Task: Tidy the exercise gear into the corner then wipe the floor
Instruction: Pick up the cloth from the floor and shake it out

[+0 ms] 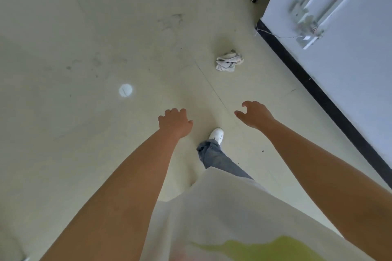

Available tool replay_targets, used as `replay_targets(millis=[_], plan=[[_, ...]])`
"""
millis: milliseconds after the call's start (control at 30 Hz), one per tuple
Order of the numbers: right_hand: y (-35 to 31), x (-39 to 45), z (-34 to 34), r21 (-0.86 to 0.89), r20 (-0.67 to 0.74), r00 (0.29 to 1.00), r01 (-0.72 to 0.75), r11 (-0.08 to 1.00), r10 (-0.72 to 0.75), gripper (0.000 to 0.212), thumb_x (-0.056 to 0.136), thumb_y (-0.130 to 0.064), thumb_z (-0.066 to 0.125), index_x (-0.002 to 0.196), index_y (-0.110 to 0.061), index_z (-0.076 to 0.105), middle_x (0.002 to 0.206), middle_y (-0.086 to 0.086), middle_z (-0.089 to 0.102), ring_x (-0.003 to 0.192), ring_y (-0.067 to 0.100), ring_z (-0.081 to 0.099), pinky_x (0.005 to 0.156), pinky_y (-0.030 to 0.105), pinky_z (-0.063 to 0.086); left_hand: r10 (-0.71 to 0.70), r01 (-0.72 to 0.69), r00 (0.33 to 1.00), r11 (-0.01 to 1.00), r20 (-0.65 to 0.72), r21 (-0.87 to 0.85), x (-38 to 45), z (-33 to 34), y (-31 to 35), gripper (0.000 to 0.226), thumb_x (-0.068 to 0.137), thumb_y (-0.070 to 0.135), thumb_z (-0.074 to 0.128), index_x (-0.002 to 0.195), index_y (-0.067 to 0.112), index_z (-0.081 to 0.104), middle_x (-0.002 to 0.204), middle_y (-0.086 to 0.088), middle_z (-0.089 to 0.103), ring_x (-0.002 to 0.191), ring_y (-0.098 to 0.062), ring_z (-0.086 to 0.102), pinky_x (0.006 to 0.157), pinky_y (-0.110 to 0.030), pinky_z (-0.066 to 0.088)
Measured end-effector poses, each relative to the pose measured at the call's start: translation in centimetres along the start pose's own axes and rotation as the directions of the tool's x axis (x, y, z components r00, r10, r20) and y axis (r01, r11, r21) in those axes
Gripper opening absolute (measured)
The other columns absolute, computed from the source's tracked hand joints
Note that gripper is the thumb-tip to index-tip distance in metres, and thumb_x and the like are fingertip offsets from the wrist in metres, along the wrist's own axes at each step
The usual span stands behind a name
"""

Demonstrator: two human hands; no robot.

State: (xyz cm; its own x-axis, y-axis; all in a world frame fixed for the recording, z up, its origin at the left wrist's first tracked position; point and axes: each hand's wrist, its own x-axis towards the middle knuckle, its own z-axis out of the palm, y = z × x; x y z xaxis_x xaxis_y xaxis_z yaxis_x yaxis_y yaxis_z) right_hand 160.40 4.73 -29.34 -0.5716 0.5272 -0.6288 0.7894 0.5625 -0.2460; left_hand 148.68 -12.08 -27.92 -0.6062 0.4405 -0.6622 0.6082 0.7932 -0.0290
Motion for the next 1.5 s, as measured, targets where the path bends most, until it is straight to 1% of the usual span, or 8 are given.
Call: replay_targets(millis=[200,433,667,900,1067,1200,1367,1500], plan=[[0.0,12.3,-7.5,0.081,0.005,0.994,-0.107,0.991,0.107,0.052,0.096,-0.037,0.043,0.14,-0.01,0.038,0.141,0.012,0.045,0.133,0.029,0.039,0.107,0.04,0.037,0.092,-0.095,0.995,0.989,0.027,0.114,13.2,-9.9,3.7,0.046,0.101,0.035,0.03,0.136,0.007,0.038,0.139,-0.014,0.042,0.13,-0.03,0.038,0.103,-0.038,0.035],[-2.0,23.8,-16.0,0.064,0.039,0.985,-0.17,0.983,0.167,0.051,0.096,-0.037,0.042,0.139,-0.008,0.039,0.14,0.014,0.045,0.131,0.031,0.04,0.105,0.041,0.037,0.229,-0.236,0.971,0.959,0.06,0.156,25.6,-19.5,8.4,0.045,0.1,0.036,0.032,0.135,0.008,0.039,0.138,-0.014,0.043,0.129,-0.03,0.039,0.102,-0.039,0.036],[-3.8,34.9,-20.6,0.083,0.046,0.97,-0.24,0.967,0.237,0.049,0.097,-0.036,0.041,0.137,-0.007,0.04,0.14,0.014,0.044,0.131,0.031,0.038,0.104,0.04,0.037,0.312,-0.332,0.943,0.914,0.117,0.234,38.8,-25.6,12.1,0.044,0.099,0.033,0.034,0.134,0.007,0.04,0.137,-0.014,0.044,0.129,-0.03,0.039,0.102,-0.039,0.035],[-4.2,47.2,-22.1,0.163,0.121,0.911,-0.41,0.897,0.394,0.047,0.096,-0.035,0.042,0.134,-0.007,0.044,0.135,0.014,0.048,0.13,0.03,0.039,0.1,0.039,0.039,0.393,-0.46,0.882,0.837,0.261,0.295,52.1,-28.7,14.6,0.042,0.099,0.031,0.034,0.133,0.007,0.041,0.133,-0.013,0.048,0.125,-0.029,0.042,0.099,-0.038,0.037],[-4.0,55.9,-19.6,0.167,0.234,0.891,-0.431,0.887,0.389,0.044,0.096,-0.032,0.043,0.132,-0.008,0.045,0.131,0.013,0.051,0.129,0.029,0.039,0.1,0.039,0.038,0.351,-0.451,0.877,0.838,0.329,0.308,61.7,-27.3,15.2,0.041,0.101,0.03,0.032,0.132,0.005,0.041,0.132,-0.014,0.048,0.125,-0.03,0.043,0.097,-0.038,0.038],[-3.4,62.4,-15.7,0.153,0.312,0.895,-0.378,0.913,0.318,0.045,0.095,-0.028,0.043,0.135,-0.007,0.042,0.133,0.013,0.049,0.13,0.03,0.038,0.103,0.04,0.036,0.325,-0.482,0.851,0.796,0.413,0.366,68.6,-23.1,15.3,0.043,0.101,0.031,0.031,0.134,0.004,0.039,0.134,-0.015,0.046,0.127,-0.031,0.041,0.099,-0.039,0.038],[-0.1,70.1,-9.0,0.066,0.341,0.9,-0.311,0.948,0.271,0.035,0.094,-0.022,0.043,0.122,-0.003,0.05,0.123,0.014,0.052,0.122,0.03,0.042,0.098,0.039,0.038,0.277,-0.482,0.831,0.792,0.483,0.374,75.9,-15.6,17.1,0.043,0.101,0.031,0.03,0.134,0.006,0.039,0.133,-0.014,0.047,0.126,-0.03,0.042,0.098,-0.039,0.038],[3.9,75.7,-2.6,0.008,0.32,0.894,-0.333,0.943,0.313,0.033,0.093,-0.019,0.045,0.122,-0.006,0.054,0.131,0.012,0.047,0.127,0.029,0.037,0.101,0.038,0.035,0.286,-0.493,0.821,0.792,0.494,0.36,82.0,-8.9,19.9,0.042,0.101,0.031,0.031,0.133,0.004,0.04,0.131,-0.015,0.048,0.124,-0.03,0.044,0.095,-0.038,0.041]])
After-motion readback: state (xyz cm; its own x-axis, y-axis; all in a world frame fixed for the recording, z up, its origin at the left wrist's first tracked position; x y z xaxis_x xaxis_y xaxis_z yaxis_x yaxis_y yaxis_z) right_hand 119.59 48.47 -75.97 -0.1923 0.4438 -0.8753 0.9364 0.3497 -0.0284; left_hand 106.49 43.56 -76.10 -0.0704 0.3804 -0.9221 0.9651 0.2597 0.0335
